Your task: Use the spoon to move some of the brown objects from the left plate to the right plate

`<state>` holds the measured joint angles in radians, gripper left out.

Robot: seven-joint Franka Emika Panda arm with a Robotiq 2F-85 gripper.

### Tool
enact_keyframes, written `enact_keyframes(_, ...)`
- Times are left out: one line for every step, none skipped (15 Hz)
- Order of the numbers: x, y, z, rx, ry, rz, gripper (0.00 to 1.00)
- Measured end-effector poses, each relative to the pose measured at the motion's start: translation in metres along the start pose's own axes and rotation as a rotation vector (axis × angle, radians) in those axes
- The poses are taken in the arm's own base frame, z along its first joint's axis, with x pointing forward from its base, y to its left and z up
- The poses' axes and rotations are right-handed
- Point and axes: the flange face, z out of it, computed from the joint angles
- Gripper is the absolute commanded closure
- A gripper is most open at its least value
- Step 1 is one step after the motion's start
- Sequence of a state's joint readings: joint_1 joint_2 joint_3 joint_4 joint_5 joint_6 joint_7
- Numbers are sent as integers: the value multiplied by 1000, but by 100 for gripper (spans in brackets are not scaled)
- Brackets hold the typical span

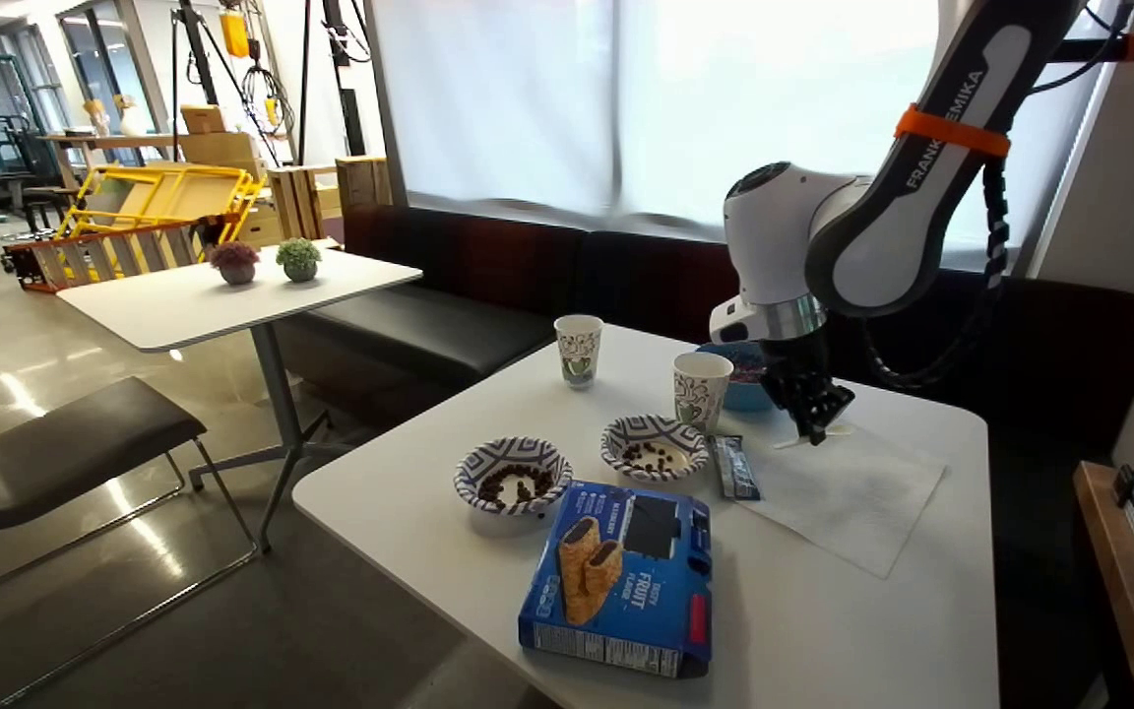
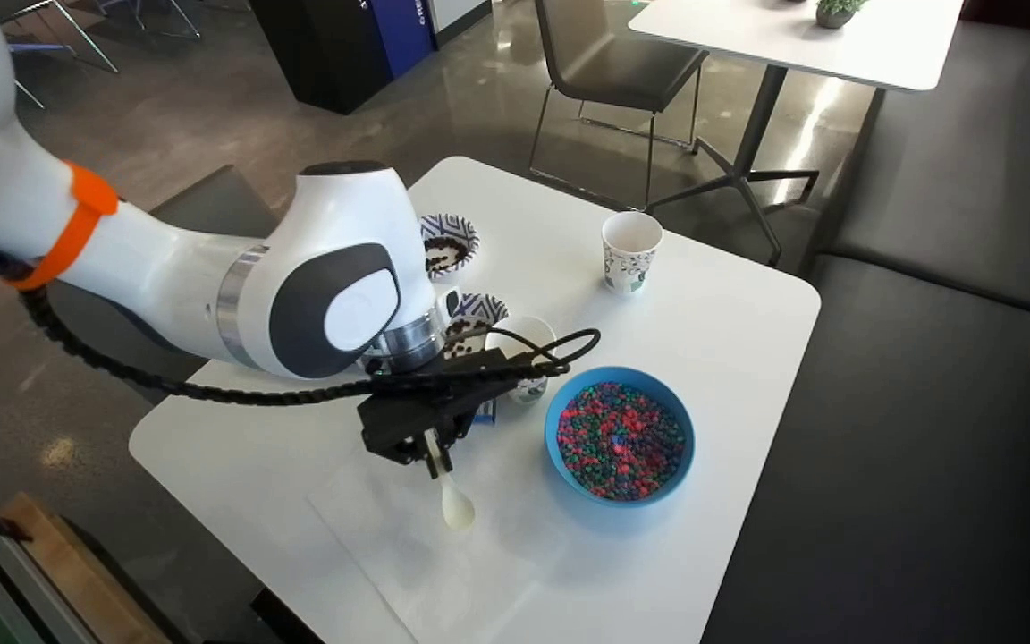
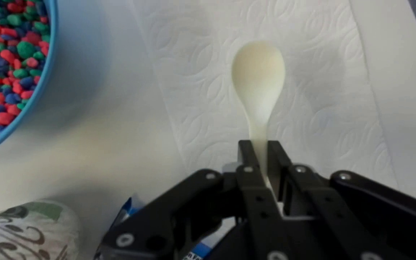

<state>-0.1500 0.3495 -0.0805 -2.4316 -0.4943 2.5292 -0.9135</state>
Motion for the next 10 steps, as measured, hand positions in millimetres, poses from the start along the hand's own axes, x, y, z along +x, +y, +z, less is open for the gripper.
enact_keyframes(-4, -2, 3, 2, -8, -14, 97)
enact_keyframes(-8, -3, 6, 1, -16, -23, 97)
enact_keyframes(-11, -4, 9, 0, -24, -29, 97)
enact_keyframes(-13, -6, 11, -1, -32, -36, 97)
enact_keyframes(-15, -7, 14, -4, -37, -41, 97)
enact_keyframes(-15, -8, 17, -10, -41, -43, 97)
enact_keyframes(-15, -9, 20, -15, -45, -43, 97)
enact_keyframes(-14, -9, 23, -19, -50, -41, 97)
enact_keyframes(-13, -10, 27, -23, -52, -38, 97)
enact_keyframes(-11, -10, 30, -27, -51, -32, 97)
